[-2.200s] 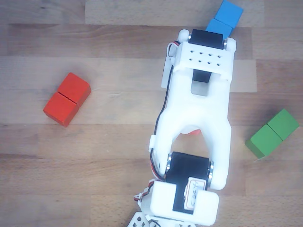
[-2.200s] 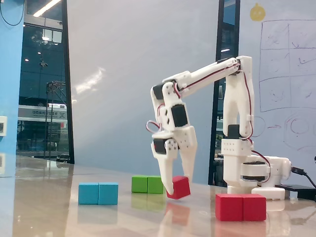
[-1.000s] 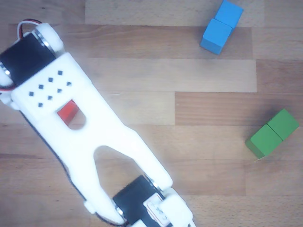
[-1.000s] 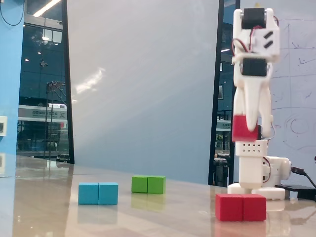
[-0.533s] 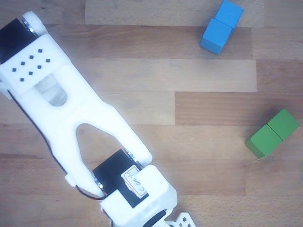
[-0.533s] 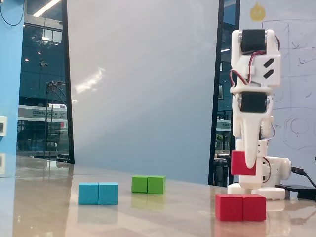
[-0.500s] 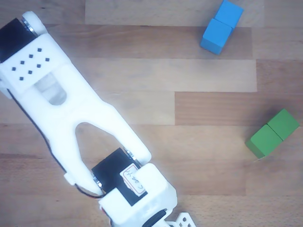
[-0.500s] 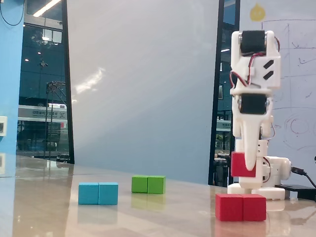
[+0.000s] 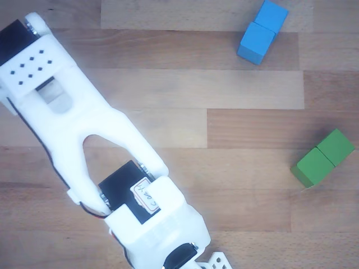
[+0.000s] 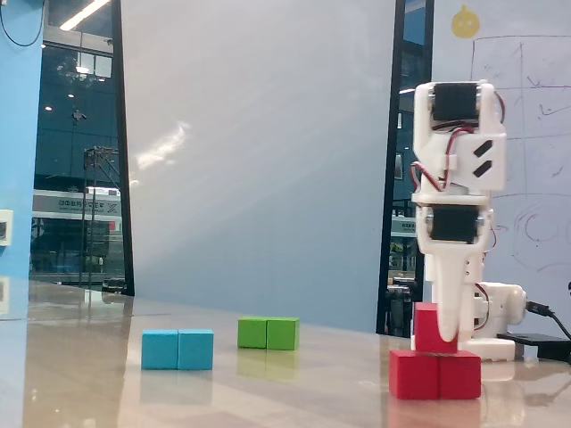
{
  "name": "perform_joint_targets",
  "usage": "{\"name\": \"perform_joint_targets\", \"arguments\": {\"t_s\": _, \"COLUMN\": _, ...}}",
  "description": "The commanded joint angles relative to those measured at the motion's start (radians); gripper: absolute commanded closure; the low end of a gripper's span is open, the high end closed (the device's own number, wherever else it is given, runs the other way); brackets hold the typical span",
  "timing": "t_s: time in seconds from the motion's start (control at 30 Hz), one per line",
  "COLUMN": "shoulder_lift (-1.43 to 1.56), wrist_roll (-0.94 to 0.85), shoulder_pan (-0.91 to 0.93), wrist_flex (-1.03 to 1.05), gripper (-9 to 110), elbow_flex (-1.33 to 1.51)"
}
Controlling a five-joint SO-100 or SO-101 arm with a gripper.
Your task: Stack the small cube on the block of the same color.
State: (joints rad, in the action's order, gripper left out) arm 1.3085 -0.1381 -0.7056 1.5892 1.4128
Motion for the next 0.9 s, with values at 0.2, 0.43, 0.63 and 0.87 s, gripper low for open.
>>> {"name": "perform_joint_targets", "arguments": {"t_s": 0.2, "shoulder_lift": 0.028, "wrist_roll": -0.005, "shoulder_pan": 0.029, "wrist_flex": -0.005, "gripper": 92, "elbow_flex": -0.101}}
{"name": "perform_joint_targets", "arguments": {"t_s": 0.43, "shoulder_lift": 0.025, "wrist_roll": -0.005, "shoulder_pan": 0.028, "wrist_flex": 0.0, "gripper": 92, "elbow_flex": -0.1}}
{"name": "perform_joint_targets", "arguments": {"t_s": 0.63, "shoulder_lift": 0.023, "wrist_roll": -0.005, "shoulder_pan": 0.02, "wrist_flex": 0.003, "gripper": 92, "elbow_flex": -0.1}}
{"name": "perform_joint_targets", "arguments": {"t_s": 0.87, "shoulder_lift": 0.023, "wrist_roll": -0.005, "shoulder_pan": 0.015, "wrist_flex": 0.0, "gripper": 92, "elbow_flex": -0.081}}
